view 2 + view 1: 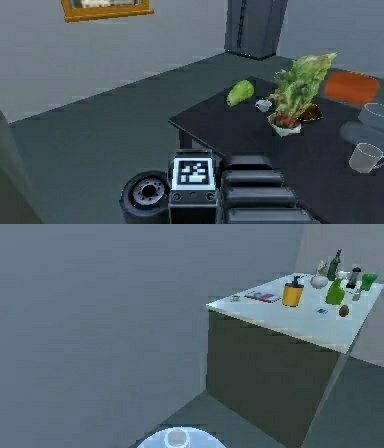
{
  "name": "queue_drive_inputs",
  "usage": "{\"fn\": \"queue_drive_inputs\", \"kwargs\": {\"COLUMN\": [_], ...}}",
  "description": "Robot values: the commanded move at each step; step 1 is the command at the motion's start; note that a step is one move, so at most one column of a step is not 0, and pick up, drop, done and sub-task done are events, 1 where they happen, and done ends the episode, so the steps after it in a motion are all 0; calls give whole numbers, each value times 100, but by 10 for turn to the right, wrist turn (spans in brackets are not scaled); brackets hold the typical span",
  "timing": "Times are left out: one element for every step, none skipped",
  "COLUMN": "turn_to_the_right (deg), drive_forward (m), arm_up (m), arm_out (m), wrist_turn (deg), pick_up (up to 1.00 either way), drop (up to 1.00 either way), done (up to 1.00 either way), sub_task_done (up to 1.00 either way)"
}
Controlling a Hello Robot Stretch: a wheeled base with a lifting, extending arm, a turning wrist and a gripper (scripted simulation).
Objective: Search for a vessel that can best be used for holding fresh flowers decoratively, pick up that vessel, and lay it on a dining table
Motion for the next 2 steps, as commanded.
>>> {"fn": "queue_drive_inputs", "kwargs": {"turn_to_the_right": [270, -450], "drive_forward": [0, 0], "arm_up": [0, 0], "arm_out": [0, 0], "wrist_turn": [0, 0], "pick_up": [0, 0], "drop": [0, 0], "done": [0, 0], "sub_task_done": [0, 0]}}
